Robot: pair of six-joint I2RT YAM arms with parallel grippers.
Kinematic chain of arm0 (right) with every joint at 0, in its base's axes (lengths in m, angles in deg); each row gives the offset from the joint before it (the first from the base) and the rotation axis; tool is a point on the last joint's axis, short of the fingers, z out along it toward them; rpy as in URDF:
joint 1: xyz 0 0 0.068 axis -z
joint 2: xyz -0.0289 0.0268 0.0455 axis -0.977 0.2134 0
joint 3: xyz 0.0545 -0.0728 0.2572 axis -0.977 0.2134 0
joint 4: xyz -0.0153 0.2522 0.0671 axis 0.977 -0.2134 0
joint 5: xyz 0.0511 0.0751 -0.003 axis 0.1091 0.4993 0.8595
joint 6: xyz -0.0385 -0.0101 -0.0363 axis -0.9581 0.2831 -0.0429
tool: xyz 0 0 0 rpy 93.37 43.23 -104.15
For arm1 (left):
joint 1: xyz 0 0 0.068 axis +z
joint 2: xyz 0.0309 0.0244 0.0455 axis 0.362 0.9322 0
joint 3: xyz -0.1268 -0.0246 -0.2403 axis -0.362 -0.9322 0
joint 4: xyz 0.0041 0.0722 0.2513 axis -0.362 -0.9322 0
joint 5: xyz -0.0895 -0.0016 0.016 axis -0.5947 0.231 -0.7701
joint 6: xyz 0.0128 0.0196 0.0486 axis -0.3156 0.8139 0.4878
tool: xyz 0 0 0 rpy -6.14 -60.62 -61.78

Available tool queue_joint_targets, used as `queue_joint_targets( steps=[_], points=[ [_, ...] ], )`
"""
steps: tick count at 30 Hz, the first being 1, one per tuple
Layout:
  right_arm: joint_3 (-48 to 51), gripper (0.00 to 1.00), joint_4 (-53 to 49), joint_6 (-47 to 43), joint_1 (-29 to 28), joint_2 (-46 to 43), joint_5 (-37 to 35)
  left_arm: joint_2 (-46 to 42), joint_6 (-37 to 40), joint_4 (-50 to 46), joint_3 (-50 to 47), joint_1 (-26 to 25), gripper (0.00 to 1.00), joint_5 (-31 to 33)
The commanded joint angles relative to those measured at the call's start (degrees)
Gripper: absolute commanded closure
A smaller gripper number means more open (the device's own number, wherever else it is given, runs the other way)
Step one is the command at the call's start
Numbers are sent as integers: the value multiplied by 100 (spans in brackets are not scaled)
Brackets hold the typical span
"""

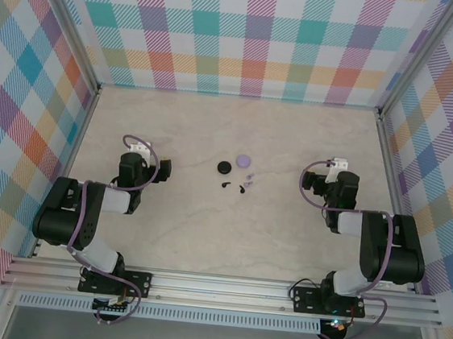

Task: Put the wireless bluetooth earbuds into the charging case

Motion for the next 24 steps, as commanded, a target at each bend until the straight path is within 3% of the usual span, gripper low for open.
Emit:
queue_joint_targets(
  steps=[1,21,24],
  points=[
    [-110,0,53,-62,1,-9,137,-52,-33,-21,111,91,0,31],
    [-97,0,54,-60,1,-39,112,-68,-48,4,96,96,0,41],
    [-558,0,-1100,46,1,-376,-54,-315,-133,-553,271,102,0,227]
  ],
)
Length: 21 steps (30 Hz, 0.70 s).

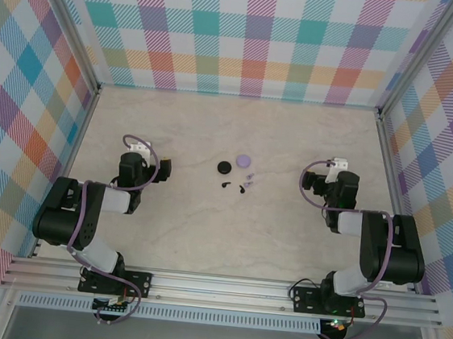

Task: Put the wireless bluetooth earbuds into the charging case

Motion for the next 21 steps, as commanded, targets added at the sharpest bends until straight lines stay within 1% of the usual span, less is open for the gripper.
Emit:
queue_joint_targets(
  steps=[1,2,4,6,9,13,16,21],
  points=[
    [-697,0,-1329,155,-1,-401,-173,-433,-175,-799,366,103,0,288],
    [-965,0,-1931,278,-1,-450,-245,-569,-248,-1178,537,100,0,372],
    [-1261,0,-2679,467,0,-534,-197,-824,-403,-1782,706,100,0,362],
    [-1412,0,-3133,757,-1,-651,-86,-1148,-634,-2105,727,93,0,235],
    [-1813,0,-4012,959,-17,-764,204,-1732,-1199,-2744,836,95,0,52],
    [-2384,0,-4917,1316,-76,-647,656,-2238,-1992,-3710,1092,87,0,-283],
    [-2850,0,-5481,1583,-242,-415,1106,-2386,-2549,-4094,1172,37,0,-673],
    [-3579,0,-6112,1483,-926,85,1726,-2156,-3242,-4762,1533,-230,0,-1367]
  ],
)
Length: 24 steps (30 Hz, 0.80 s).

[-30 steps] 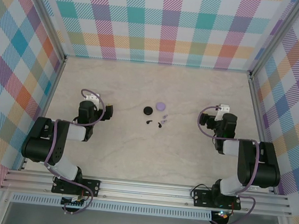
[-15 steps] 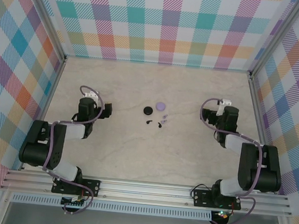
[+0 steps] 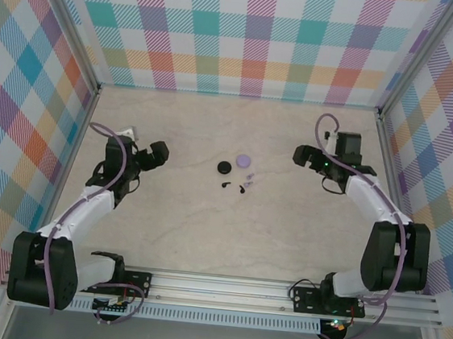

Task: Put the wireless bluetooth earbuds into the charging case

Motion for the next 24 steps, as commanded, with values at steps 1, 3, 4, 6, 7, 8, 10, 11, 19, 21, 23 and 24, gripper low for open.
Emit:
queue_joint_targets(
  steps=[1,3,4,6,7,8,10,11,19,21,23,24],
  points=[
    [-549,0,-886,119,-436,406,835,239,-745,-840,410,-206,0,-715],
    [-854,0,-1061,91,-693,668,1088,514,-864,-1027,621,-383,4,-974],
    [-983,0,-1131,76,-816,779,1134,619,-919,-1048,687,-488,5,-1042],
    [-1275,0,-1298,10,-1085,1006,1238,877,-1137,-1072,814,-715,7,-1018],
    [-1391,0,-1355,13,-1193,1106,1245,981,-1249,-1068,857,-802,7,-991],
    [-1526,1,-1408,20,-1295,1216,1290,1119,-1359,-1021,892,-901,9,-996],
    [-1754,7,-1493,58,-1425,1437,1423,1390,-1489,-965,986,-1091,12,-976],
    [-1856,11,-1522,87,-1469,1540,1495,1535,-1559,-952,1045,-1186,14,-983],
    [-2909,53,-2131,220,-1715,2661,2149,2382,-2011,-278,1253,-1650,24,-1145],
    [-3167,59,-2245,265,-1778,2906,2067,2539,-2103,-60,1250,-1678,30,-1170],
    [-3364,62,-2265,355,-1817,3089,2017,2688,-2206,157,1251,-1686,35,-1224],
    [-3458,63,-2297,408,-1832,3189,1993,2748,-2248,271,1253,-1687,36,-1254]
  ],
)
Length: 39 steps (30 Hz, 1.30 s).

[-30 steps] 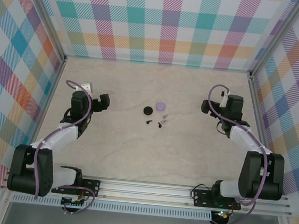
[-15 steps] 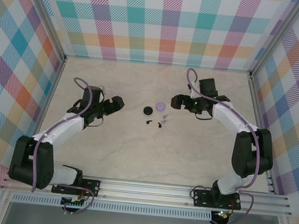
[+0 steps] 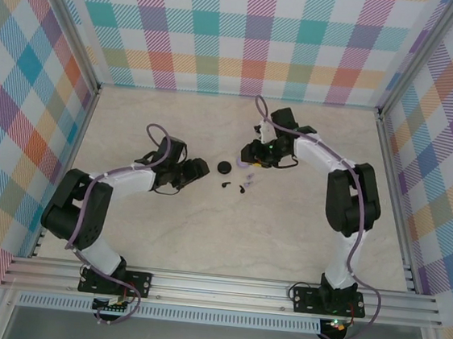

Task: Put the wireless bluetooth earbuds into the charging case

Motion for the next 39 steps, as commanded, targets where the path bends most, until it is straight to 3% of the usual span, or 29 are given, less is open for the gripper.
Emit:
queue_joint_targets(
  steps=[1,10,16,39],
  points=[
    [-438,66,-374,172,-97,267,103,220,-311,591,153,-48,37,-175],
    [-1610,78,-1082,210,-292,1199,-109,876,-516,1082,425,-59,46,-336],
    [-2014,78,-1284,282,-364,1580,-150,1253,-707,1498,491,-83,48,-535],
    [-2634,82,-1534,652,-458,2255,-316,2028,-859,1611,1030,-261,55,-799]
  ],
)
